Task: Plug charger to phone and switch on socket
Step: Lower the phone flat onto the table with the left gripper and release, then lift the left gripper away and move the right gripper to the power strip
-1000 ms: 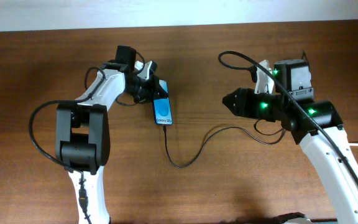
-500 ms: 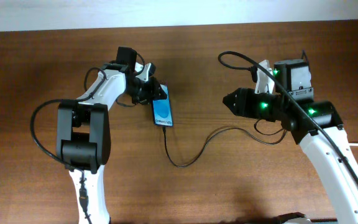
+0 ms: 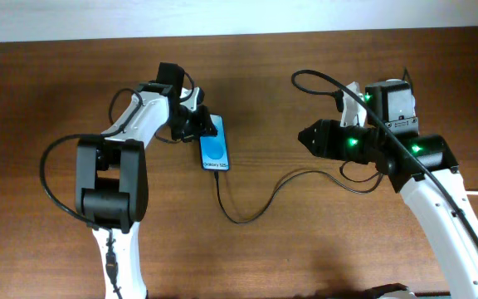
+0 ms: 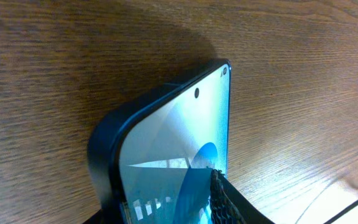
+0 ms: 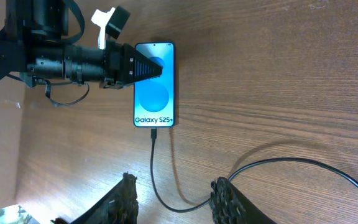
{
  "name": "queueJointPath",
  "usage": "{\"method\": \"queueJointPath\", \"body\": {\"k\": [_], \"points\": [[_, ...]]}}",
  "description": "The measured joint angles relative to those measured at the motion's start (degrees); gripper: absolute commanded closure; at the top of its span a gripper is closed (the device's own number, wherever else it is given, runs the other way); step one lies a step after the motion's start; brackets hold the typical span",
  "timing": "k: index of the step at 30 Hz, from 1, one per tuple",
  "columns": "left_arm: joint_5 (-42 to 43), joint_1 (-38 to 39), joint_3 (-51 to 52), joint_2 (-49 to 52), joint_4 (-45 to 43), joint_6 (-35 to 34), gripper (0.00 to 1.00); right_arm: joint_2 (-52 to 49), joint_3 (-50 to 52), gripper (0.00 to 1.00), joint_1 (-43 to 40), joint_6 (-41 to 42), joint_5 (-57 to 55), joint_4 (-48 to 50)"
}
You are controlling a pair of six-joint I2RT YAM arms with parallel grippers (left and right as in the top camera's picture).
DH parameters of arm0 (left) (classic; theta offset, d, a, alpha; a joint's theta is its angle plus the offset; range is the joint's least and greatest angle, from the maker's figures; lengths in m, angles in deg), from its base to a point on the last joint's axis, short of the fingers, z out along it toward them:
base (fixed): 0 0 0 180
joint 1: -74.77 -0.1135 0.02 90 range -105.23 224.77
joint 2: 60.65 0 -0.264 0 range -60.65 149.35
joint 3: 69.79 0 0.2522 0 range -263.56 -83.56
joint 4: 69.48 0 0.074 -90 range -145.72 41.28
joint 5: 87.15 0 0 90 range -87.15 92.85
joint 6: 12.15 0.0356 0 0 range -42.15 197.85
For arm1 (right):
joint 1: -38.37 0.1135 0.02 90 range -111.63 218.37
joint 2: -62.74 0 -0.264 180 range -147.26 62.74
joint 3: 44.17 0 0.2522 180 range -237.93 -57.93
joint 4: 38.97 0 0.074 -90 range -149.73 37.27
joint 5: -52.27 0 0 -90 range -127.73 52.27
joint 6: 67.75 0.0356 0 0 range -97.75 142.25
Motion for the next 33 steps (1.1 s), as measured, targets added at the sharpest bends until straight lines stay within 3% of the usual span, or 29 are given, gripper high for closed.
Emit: {"method": "queueJointPath", "body": {"k": [3,5,11,19,25,33], "points": [[-1.27,0.15,-0.13,-0.2,0.02,-0.42,0.64,0.0,0.0,0.59,0.0,-0.17,-0.15,0.0],[-2.8,0.24,-0.22,-0.37,0.17,-0.92,0.54,0.0,0.0,0.59,0.0,-0.81,-0.17,-0.02],[-7.21,0.31,-0.33,-0.87,0.37,-1.49,0.42,0.0,0.0,0.59,0.0,-1.27,-0.37,-0.02],[-8.76,0.31,-0.52,-1.01,0.35,-1.46,0.47,0.0,0.0,0.58,0.0,-1.27,-0.63,-0.02],[-10.69,0.04,-2.43,-0.7,3.69,-1.49,0.44,0.0,-0.13,0.58,0.0,-2.58,-0.66,-0.48],[-12.37,-3.13,-22.47,-1.18,18.12,-1.49,0.42,-0.07,-9.53,0.5,-0.02,-8.7,-1.25,-8.52]]}}
